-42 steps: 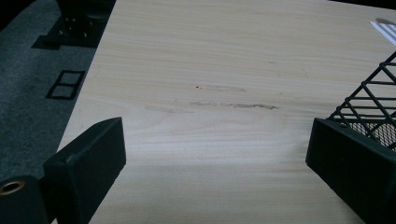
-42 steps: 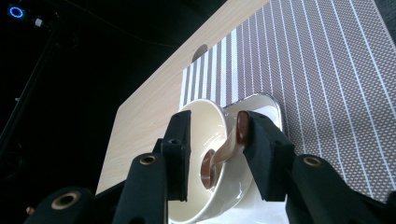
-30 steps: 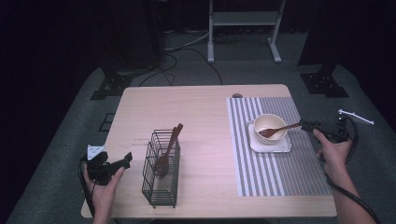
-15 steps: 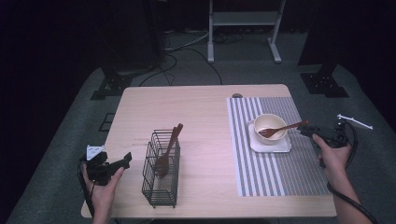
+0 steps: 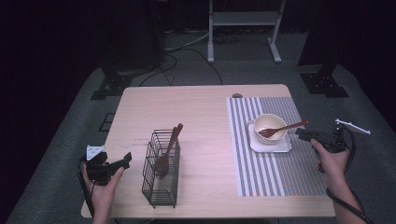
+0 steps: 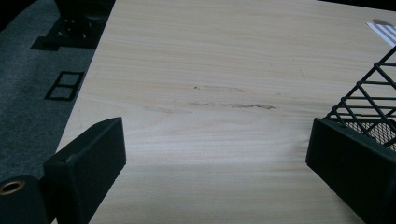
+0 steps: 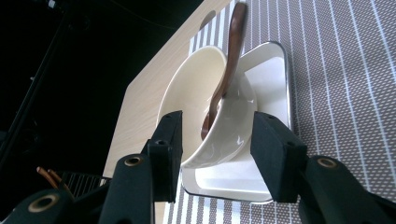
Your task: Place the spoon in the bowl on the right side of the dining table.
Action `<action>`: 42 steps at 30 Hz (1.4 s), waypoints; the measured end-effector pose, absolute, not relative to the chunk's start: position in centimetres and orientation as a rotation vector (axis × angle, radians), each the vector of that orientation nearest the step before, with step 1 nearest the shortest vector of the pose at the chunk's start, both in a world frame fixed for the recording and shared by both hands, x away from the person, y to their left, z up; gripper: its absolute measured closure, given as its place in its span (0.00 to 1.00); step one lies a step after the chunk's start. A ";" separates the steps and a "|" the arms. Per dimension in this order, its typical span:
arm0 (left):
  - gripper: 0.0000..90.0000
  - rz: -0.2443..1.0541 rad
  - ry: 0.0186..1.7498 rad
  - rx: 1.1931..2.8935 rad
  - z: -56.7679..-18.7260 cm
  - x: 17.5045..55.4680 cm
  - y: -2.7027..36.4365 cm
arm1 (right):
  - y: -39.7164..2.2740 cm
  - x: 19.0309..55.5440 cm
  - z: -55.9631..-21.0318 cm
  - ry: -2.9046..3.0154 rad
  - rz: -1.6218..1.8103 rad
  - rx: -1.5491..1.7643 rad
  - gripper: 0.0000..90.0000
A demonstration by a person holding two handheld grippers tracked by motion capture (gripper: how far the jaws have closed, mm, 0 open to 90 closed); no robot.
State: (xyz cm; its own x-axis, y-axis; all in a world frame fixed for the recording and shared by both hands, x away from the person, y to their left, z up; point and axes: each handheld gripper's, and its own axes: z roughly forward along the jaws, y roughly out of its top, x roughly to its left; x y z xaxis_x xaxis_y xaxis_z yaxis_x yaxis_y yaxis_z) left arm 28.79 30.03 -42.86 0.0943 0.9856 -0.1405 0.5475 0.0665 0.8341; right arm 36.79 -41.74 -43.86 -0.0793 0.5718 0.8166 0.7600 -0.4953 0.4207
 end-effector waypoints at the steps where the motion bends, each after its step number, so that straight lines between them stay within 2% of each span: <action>1: 0.04 0.701 1.555 1.583 -42.9 28.8 30.0 | -41.7 36.7 -43.9 -1.476 -1.617 -2.001 0.59; 42: 0.04 0.703 1.555 1.582 -42.8 28.7 30.0 | -39.8 33.0 -45.1 -1.528 -1.623 -1.902 0.53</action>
State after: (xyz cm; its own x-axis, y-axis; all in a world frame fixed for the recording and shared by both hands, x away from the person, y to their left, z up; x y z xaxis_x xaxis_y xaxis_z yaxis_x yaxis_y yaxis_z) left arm 28.73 30.00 -42.78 0.0932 0.9857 -0.1400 0.5461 0.0670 0.8350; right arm 33.01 -39.75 -45.05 -0.1445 0.5536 0.8201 0.7854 -0.4399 0.4354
